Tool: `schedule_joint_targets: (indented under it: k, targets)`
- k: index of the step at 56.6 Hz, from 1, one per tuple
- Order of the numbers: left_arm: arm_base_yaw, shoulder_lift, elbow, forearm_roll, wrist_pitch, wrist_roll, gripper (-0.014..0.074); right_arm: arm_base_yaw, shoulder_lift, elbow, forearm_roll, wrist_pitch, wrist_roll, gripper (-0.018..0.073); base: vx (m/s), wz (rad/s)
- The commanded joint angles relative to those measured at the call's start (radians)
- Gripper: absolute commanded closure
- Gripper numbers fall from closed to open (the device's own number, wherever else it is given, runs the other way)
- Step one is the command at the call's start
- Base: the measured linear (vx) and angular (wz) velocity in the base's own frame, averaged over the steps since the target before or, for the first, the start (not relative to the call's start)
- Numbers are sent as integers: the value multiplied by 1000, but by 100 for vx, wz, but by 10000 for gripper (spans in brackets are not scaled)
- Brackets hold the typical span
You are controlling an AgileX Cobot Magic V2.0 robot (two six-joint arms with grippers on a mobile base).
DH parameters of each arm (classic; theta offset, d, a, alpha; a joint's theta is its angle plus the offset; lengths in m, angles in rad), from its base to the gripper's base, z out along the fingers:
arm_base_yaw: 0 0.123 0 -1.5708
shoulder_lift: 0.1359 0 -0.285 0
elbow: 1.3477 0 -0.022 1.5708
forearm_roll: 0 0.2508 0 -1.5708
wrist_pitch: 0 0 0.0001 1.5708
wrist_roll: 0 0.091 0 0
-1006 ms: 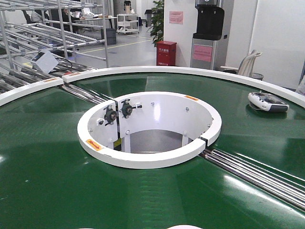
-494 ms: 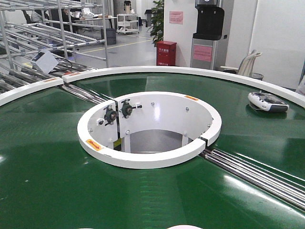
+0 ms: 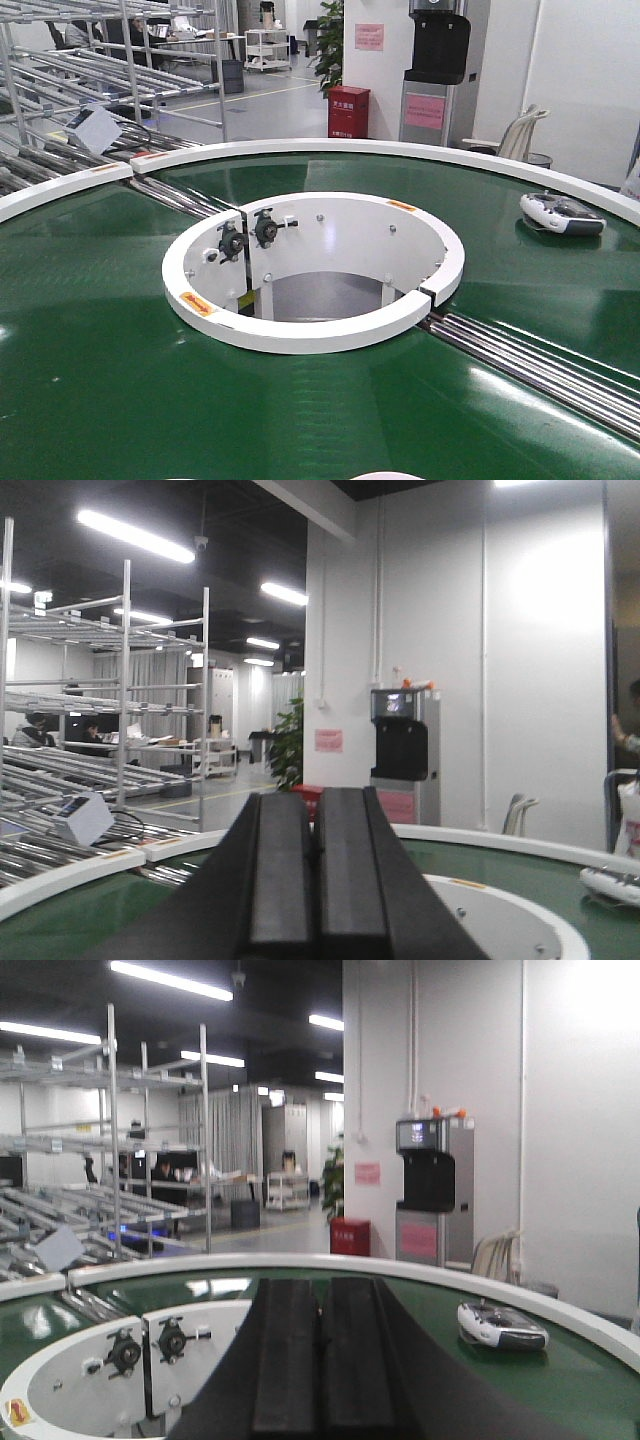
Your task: Grab plate from conveyor and place on tray
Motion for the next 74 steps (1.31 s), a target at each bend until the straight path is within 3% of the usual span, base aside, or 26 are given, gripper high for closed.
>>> schedule_joint_targets:
  k: [1, 11, 21, 27, 35, 42, 50, 61, 67, 74]
  targets:
    - [-4, 182, -172, -6, 29, 37, 594, -6, 161, -156, -13, 14, -12, 571, 0, 0]
    - [-4, 420, -320, -6, 103, 48, 594, -5, 363, -246, 6, 14, -8, 571, 0, 0]
    - [-4, 495, -328, -6, 102, 47, 588, -5, 424, -246, 21, 42, -4, 554, 0, 0]
    - [-4, 498, -328, -6, 105, 47, 552, -5, 424, -246, 22, 55, -4, 491, 0, 0]
    - [-4, 498, -328, -6, 109, 47, 424, -5, 424, -246, 22, 57, -5, 273, 0, 0]
    - [-4, 498, -328, -6, 129, 47, 244, -5, 424, -246, 22, 50, -4, 39, 0, 0]
    - [-4, 498, -328, -6, 149, 47, 101, -5, 424, -241, 22, 32, -4, -103, 0, 0]
    - [-4, 505, -328, -16, 192, 37, 79, 33, 472, -249, 101, 155, -6, -88, 0, 0]
    - [-4, 540, -362, -16, 328, 37, 79, 122, 580, -312, 74, 342, -74, -60, 0, 0]
    - [-4, 647, -416, -52, 493, 37, 79, 216, 767, -414, 45, 516, -53, -32, 0, 0]
